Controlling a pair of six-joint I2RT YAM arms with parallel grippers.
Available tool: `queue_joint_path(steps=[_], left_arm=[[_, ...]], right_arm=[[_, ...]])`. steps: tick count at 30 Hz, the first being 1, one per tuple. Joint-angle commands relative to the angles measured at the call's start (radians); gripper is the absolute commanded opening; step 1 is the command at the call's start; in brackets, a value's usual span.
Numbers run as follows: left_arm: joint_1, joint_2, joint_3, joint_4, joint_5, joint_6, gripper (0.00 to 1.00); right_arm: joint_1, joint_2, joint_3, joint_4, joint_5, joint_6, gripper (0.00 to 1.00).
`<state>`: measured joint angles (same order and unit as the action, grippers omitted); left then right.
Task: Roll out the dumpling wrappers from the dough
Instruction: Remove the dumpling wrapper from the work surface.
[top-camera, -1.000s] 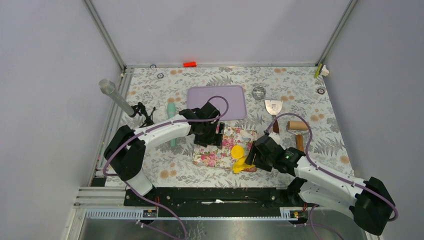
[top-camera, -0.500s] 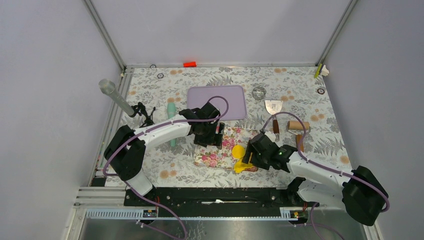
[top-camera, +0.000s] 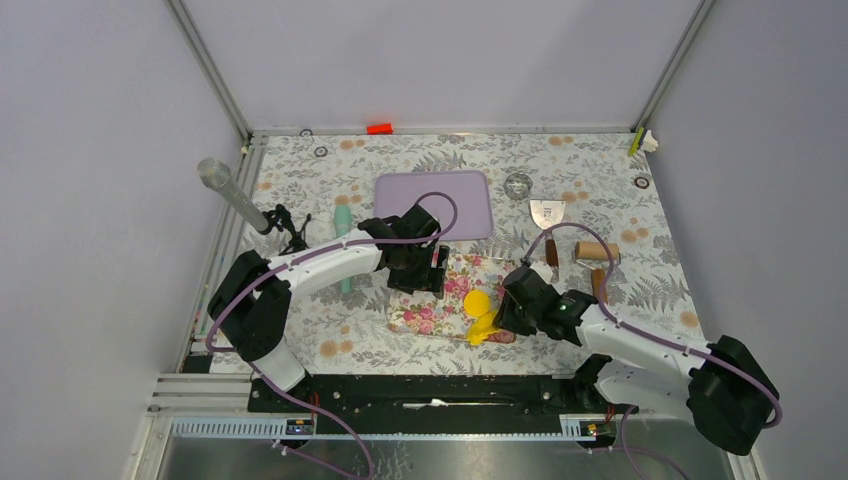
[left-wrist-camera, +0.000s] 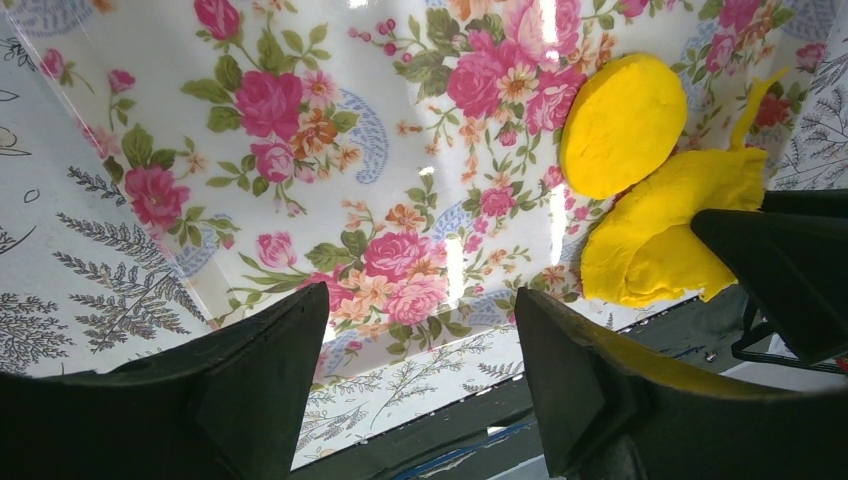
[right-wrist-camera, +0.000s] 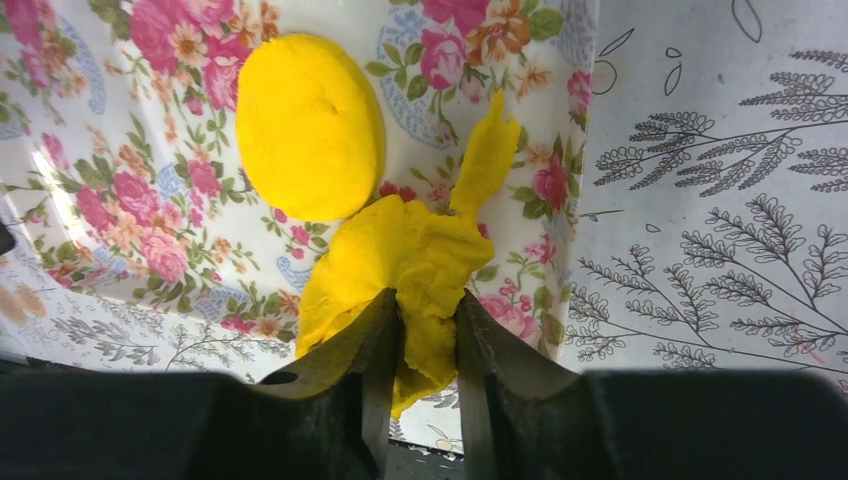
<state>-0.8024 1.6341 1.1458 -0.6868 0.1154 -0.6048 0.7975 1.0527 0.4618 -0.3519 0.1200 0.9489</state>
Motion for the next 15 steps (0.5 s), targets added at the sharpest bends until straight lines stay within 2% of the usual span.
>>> queue_joint_path(steps=[1, 9, 15], left_arm=[[0.000, -0.014, 0.032, 0.004, -0.022, 0.016, 0.76], [0.001, -0.032, 0.078, -0.043, -0.036, 0.030, 0.76], [0.041, -0.147, 0.170, -0.134, -0.029, 0.045, 0.78]], right_arm=[[-0.008, -0.050, 0.047, -0.037, 0.051, -0.001, 0.29], [-0.008, -0.100, 0.113, -0.110, 0.061, -0.012, 0.23], [-0.008, -0.098, 0.252, -0.115, 0.001, -0.060, 0.23]])
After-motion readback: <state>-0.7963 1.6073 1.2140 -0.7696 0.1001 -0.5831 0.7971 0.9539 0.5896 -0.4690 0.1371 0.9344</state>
